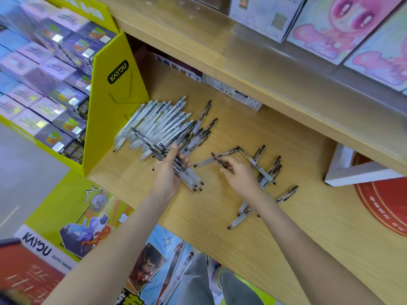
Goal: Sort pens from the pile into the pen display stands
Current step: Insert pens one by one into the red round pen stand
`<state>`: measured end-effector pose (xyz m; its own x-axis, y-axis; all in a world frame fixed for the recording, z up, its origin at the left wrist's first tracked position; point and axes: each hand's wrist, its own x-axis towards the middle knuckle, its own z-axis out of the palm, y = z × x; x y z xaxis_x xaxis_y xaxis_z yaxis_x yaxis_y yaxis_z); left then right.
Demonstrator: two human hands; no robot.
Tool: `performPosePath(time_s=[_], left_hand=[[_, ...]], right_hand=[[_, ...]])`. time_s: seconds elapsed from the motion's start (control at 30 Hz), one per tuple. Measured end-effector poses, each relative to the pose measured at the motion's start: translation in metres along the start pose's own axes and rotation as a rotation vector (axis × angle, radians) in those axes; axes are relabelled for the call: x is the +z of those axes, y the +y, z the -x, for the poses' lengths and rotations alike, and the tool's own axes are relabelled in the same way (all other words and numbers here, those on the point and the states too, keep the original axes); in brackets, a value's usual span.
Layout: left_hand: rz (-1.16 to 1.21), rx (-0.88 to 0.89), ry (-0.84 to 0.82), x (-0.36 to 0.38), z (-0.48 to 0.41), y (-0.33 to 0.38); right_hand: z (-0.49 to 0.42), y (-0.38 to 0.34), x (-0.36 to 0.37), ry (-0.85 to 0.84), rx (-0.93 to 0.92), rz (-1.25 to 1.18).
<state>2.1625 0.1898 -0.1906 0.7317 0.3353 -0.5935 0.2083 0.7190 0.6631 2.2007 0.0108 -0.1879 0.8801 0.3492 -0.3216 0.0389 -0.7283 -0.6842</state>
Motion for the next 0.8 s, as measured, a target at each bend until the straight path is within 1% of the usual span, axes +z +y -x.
performPosePath(time_s=[0.07,0.2,0.23,0.3,0.37,0.4,0.47,0.53,0.57,0.6,0.63,0.67,0.73,0.8], left_hand=[[-0.150,-0.049,-0.039,0.001,0.005,-0.001],[-0.412,-0.273,-0.335,0.007,0.014,-0.009],[-0.443,-0.300,-0.373,0.009,0.015,-0.011],[-0.442,-0.336,-0.398,0.012,0.016,-0.013],[-0.446,-0.350,-0.399,0.012,0.016,-0.011],[-0.464,-0.353,-0.390,0.011,0.016,-0.009],[-0.539,-0.329,-0.370,0.006,0.013,-0.006],[-0.584,-0.316,-0.352,0.000,0.012,-0.003],[-0.592,-0.313,-0.340,-0.002,0.011,-0.002],[-0.596,-0.307,-0.324,-0.005,0.011,-0.001],[-0.609,-0.294,-0.299,-0.007,0.010,-0.002],[-0.622,-0.286,-0.266,-0.008,0.008,-0.003],[-0.633,-0.271,-0.186,-0.007,0.007,-0.007],[-0.581,-0.270,-0.090,-0.001,0.005,-0.012]], right_hand=[[0.000,-0.007,0.000,0.115,0.075,-0.204],[0.002,-0.028,0.008,0.140,0.231,-0.730],[0.003,-0.031,0.012,0.136,0.265,-0.797],[0.005,-0.032,0.019,0.091,0.314,-0.815],[0.002,-0.026,0.023,0.038,0.312,-0.760],[-0.001,-0.020,0.023,0.034,0.279,-0.676],[-0.010,-0.007,0.020,0.031,0.184,-0.375],[-0.018,0.004,0.019,-0.022,0.129,-0.005],[-0.021,0.006,0.018,-0.058,0.112,0.153],[-0.022,0.008,0.018,-0.086,0.101,0.261],[-0.022,0.007,0.018,-0.095,0.088,0.318],[-0.020,0.008,0.019,-0.092,0.078,0.326],[-0.012,0.012,0.019,-0.096,0.067,0.300],[0.000,0.018,0.020,-0.089,0.032,0.295]])
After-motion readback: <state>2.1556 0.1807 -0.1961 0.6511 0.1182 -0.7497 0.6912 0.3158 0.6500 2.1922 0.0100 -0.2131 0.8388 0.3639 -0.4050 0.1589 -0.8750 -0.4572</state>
